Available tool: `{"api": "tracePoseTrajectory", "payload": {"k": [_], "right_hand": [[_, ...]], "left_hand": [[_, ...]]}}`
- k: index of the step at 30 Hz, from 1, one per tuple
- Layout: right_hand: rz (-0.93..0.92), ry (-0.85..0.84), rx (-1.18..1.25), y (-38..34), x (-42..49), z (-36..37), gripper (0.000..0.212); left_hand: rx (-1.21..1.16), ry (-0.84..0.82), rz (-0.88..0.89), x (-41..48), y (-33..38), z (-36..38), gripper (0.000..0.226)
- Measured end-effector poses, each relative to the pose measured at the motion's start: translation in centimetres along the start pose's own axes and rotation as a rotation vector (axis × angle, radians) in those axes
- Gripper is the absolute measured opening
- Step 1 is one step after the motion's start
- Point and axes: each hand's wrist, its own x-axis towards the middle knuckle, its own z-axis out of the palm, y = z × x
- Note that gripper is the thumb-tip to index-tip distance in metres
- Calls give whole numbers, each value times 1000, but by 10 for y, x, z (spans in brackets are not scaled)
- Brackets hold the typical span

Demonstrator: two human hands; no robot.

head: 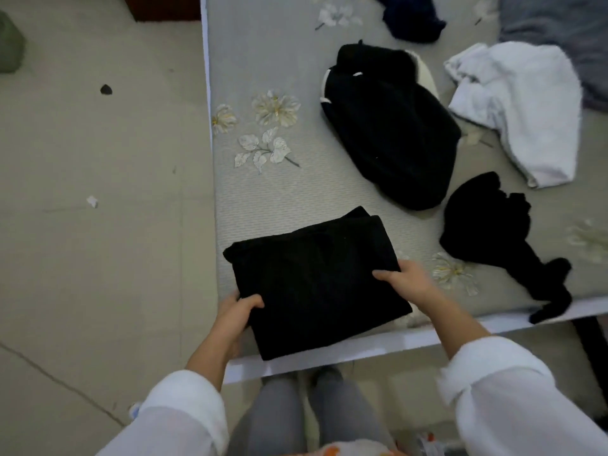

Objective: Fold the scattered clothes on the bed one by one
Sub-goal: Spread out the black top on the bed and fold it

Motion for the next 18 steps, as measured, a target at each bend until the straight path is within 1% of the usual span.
{"api": "tracePoseTrajectory", "payload": {"k": [3, 5, 8, 10, 13, 18], "right_hand": [[-6, 36, 73, 19, -27, -37, 24], [-8, 66, 147, 41, -49, -71, 27], [-24, 136, 204, 83, -76, -124, 32], [-13, 182, 246, 117, -93, -158, 28], [26, 250, 340, 172, -114, -209, 25], [91, 378, 516, 252, -146, -296, 10]], "left_hand": [[88, -39, 47, -9, 19, 32, 30], [155, -81, 60, -19, 28, 66, 23], [268, -157, 93, -34, 37, 127, 26], [337, -205, 120, -45, 37, 173, 27], [420, -280, 154, -67, 26, 252, 22], [518, -379, 200, -103, -2, 386, 20]]}}
